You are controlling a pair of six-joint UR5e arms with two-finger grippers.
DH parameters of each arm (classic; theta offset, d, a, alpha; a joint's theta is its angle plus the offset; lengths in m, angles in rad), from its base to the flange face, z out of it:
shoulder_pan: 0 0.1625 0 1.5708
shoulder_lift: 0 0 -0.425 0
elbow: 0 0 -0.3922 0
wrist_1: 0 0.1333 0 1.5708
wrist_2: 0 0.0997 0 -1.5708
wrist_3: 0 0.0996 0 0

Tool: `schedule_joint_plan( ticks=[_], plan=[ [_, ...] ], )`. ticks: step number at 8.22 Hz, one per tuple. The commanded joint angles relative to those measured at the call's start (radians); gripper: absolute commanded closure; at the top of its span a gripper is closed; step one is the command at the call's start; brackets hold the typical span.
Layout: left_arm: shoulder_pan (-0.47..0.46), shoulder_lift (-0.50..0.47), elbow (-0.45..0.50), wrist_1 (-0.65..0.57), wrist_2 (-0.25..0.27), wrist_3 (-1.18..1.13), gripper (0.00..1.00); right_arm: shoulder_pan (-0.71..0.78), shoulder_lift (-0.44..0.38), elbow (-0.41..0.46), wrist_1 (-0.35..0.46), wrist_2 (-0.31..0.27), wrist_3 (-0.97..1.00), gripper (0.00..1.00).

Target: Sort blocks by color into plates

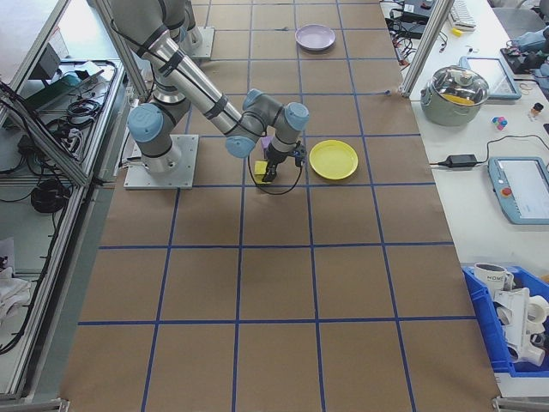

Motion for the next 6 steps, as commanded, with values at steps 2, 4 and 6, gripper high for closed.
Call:
schedule_joint_plan(
  ticks=[2,4,6],
  plan=[
    [0.000,0.004,0.001,-0.006,-0.001,0.000,0.00,0.018,0.044,-0.275,0.187,0.066,0.082,0.36],
    [0.000,0.005,0.000,-0.008,-0.001,0.000,0.00,0.099,0.168,-0.452,0.187,0.073,0.102,0.34],
    [0.000,0.005,0.001,-0.006,0.002,0.000,0.00,0.191,0.297,-0.604,0.189,0.102,0.180,0.33]
  ],
)
